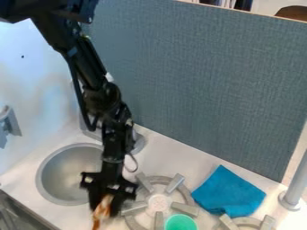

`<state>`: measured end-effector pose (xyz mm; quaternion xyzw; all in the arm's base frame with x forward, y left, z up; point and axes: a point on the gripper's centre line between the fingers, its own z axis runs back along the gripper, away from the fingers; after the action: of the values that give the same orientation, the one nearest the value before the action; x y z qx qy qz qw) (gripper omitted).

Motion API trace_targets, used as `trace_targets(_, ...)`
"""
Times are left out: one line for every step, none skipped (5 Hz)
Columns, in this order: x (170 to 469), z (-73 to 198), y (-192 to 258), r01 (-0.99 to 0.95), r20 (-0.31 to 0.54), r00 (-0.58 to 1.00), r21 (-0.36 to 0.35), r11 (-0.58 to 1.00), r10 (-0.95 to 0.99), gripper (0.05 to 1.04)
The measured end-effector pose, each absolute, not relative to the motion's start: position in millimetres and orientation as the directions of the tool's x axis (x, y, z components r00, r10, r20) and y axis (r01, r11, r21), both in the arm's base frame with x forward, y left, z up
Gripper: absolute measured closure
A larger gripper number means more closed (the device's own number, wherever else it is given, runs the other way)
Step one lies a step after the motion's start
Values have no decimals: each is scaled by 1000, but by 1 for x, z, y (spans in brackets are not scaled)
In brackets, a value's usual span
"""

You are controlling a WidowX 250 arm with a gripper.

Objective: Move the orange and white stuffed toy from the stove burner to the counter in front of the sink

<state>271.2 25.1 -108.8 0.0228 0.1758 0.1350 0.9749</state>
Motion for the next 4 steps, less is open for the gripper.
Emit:
trace_targets(271, -109, 25, -251, -336, 906, 66, 966, 258, 430)
trace_targets(274, -110, 24, -242, -269, 935, -6, 970, 232, 154)
trace_targets(280, -95, 18, -197, -151, 971, -73, 978, 185, 97)
trace_targets(290, -72, 10, -163, -35, 986, -92, 982, 161, 92)
